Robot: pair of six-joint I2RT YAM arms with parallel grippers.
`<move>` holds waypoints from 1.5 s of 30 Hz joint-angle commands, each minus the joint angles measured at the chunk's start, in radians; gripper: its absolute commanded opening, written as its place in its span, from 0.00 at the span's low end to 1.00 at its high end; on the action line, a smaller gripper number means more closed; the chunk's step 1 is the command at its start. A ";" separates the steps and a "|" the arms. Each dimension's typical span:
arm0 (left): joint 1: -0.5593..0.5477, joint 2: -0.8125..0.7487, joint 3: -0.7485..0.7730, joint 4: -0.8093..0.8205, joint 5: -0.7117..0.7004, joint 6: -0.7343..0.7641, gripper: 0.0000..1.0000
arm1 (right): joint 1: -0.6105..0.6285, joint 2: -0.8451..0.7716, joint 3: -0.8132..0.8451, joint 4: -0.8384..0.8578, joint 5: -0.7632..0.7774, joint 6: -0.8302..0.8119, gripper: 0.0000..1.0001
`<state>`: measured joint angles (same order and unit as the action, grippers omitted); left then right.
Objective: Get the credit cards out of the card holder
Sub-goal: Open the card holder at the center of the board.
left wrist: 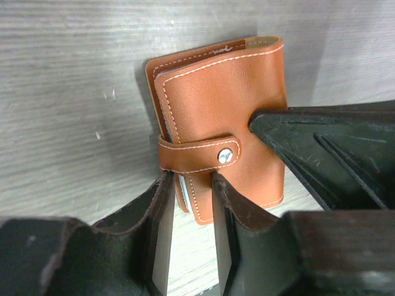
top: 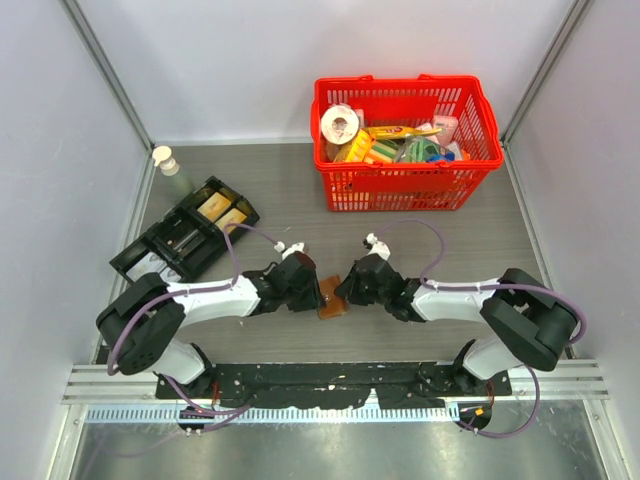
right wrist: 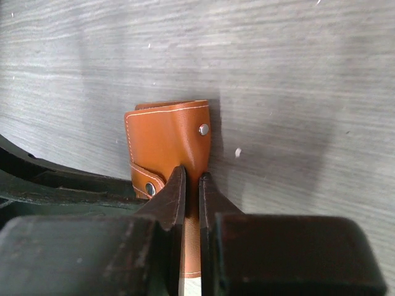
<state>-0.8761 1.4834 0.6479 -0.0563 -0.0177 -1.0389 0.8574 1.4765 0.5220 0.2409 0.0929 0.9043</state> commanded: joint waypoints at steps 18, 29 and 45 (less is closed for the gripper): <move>-0.164 0.075 0.249 -0.304 -0.274 0.154 0.34 | 0.097 -0.010 -0.030 -0.164 0.038 0.059 0.01; -0.219 0.156 0.265 -0.364 -0.283 0.149 0.38 | 0.097 -0.007 -0.033 -0.150 0.041 0.073 0.01; -0.288 0.183 0.312 -0.479 -0.406 0.183 0.01 | 0.097 -0.047 -0.056 -0.149 0.068 0.094 0.01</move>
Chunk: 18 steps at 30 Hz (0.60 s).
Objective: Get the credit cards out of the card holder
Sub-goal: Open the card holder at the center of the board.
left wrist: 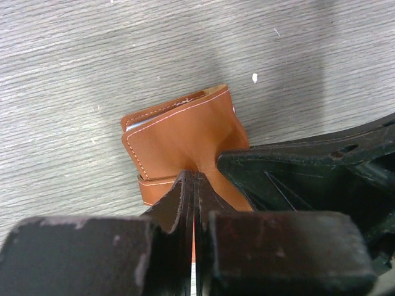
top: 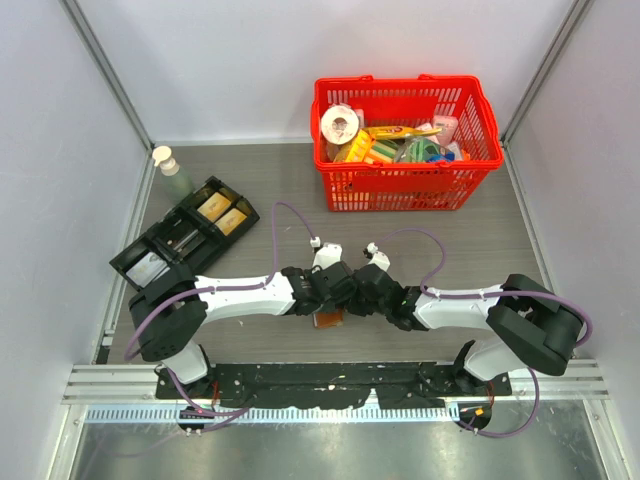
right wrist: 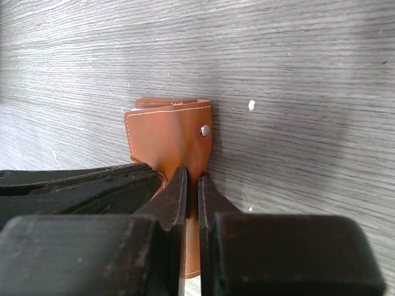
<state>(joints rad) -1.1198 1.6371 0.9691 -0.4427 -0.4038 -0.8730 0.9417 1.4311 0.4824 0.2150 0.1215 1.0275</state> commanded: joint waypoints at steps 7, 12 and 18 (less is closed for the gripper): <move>-0.044 0.006 -0.007 -0.107 -0.034 0.026 0.03 | 0.012 -0.015 -0.019 -0.126 0.049 -0.024 0.01; -0.044 -0.062 -0.062 0.016 0.071 0.055 0.27 | 0.012 -0.009 -0.025 -0.114 0.043 -0.018 0.01; -0.046 -0.056 -0.079 0.019 0.097 0.068 0.48 | 0.011 -0.006 -0.027 -0.109 0.046 -0.017 0.01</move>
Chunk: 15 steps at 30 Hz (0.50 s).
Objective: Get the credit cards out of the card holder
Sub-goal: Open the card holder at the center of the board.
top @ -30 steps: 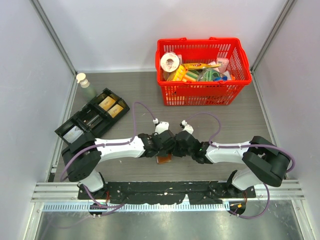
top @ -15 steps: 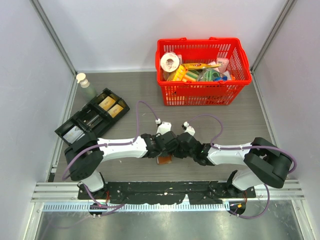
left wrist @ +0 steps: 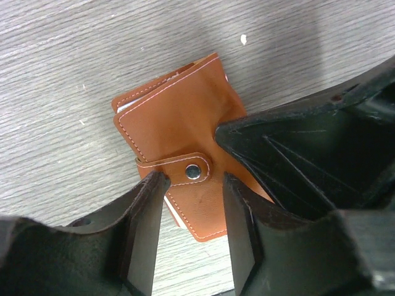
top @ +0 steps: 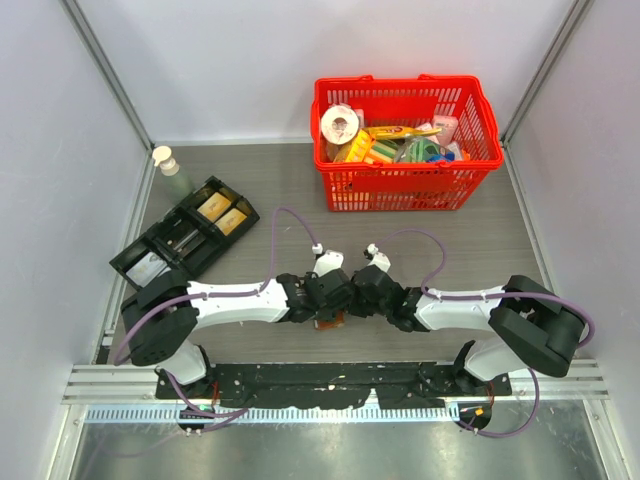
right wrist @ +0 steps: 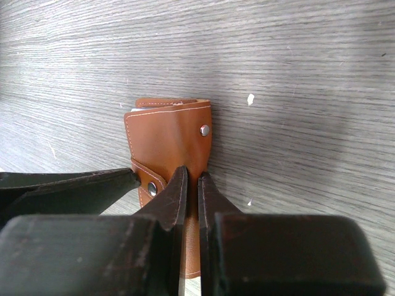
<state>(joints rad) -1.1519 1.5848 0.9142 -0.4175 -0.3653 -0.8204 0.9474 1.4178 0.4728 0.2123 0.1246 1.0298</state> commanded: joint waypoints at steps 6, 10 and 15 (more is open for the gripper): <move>-0.012 0.052 -0.029 -0.046 -0.020 0.007 0.48 | 0.007 0.003 -0.028 -0.090 0.037 -0.017 0.01; -0.014 0.069 -0.026 -0.043 -0.072 0.003 0.45 | 0.007 0.006 -0.033 -0.074 0.020 -0.022 0.01; -0.014 0.078 -0.034 -0.029 -0.106 0.001 0.34 | 0.007 0.013 -0.034 -0.056 -0.006 -0.040 0.01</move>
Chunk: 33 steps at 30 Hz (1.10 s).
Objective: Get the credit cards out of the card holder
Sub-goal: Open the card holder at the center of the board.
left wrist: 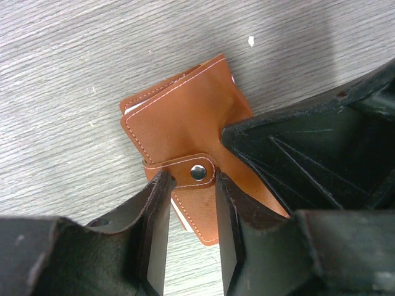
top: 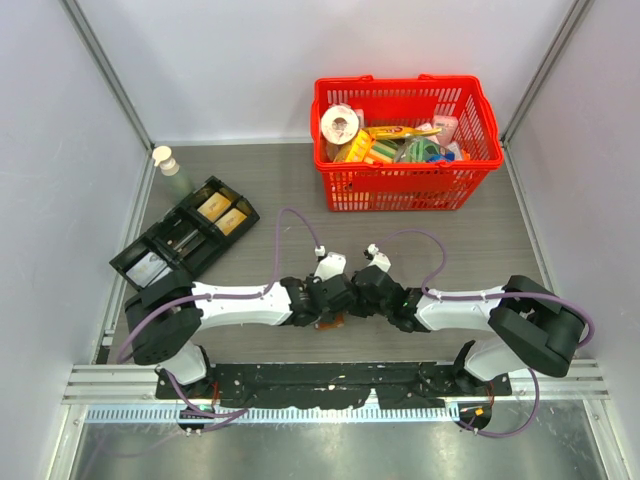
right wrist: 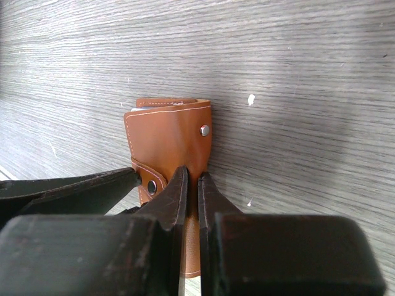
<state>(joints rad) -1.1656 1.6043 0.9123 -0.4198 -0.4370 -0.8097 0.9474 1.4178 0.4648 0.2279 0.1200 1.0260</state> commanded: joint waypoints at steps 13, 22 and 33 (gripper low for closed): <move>0.142 -0.078 -0.153 0.104 0.036 -0.057 0.18 | 0.007 0.009 -0.052 -0.032 -0.046 -0.058 0.01; 0.237 -0.205 -0.305 0.194 0.116 -0.121 0.00 | -0.010 0.010 0.003 -0.087 -0.028 -0.110 0.01; 0.265 -0.343 -0.513 0.414 0.190 -0.312 0.00 | 0.023 0.013 0.303 -0.476 0.153 -0.349 0.63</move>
<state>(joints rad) -0.9051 1.2716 0.4664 -0.0380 -0.2756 -1.0470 0.9421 1.4273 0.6506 -0.0593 0.1596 0.8024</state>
